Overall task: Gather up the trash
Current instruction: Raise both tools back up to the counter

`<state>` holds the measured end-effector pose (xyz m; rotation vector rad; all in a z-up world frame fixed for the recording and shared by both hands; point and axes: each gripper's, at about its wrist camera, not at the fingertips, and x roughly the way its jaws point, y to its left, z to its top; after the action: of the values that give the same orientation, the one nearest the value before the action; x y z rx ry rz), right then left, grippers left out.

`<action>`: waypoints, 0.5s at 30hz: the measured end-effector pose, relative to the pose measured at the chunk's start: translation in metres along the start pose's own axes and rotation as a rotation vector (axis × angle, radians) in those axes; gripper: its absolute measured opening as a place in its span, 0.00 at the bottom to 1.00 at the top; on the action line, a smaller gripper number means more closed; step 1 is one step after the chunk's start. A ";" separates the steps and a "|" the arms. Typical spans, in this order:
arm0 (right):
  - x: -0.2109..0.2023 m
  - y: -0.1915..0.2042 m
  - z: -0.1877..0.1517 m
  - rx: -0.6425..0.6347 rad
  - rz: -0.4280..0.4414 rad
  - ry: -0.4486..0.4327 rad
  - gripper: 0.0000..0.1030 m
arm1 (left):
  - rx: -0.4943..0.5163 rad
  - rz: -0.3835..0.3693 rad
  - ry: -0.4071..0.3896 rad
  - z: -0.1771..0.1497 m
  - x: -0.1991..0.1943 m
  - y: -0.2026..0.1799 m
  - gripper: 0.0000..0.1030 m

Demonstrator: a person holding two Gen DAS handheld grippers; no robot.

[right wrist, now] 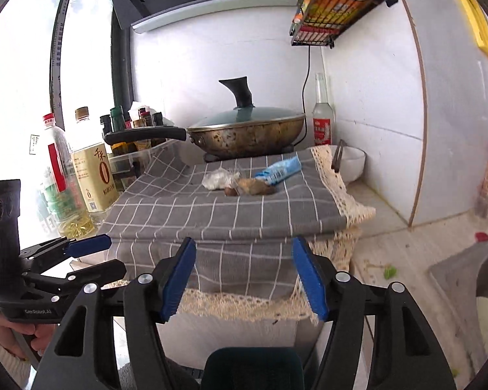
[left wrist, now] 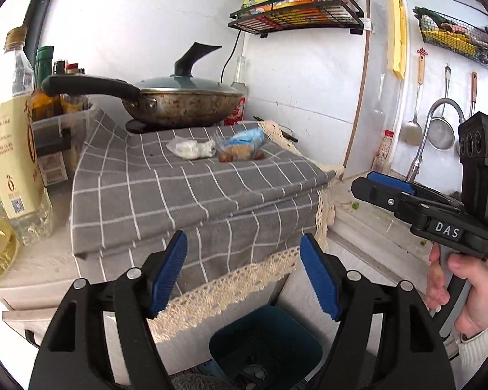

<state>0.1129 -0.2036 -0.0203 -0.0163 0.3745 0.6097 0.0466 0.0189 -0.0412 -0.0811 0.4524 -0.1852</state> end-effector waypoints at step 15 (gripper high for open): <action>0.115 -0.004 0.059 -0.072 0.030 0.122 0.39 | -0.047 0.046 0.018 0.054 0.041 0.057 0.73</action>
<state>0.2224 -0.1359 -0.0056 -0.1169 0.4713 0.6537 0.1161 0.0685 -0.0170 -0.1149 0.4765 -0.1304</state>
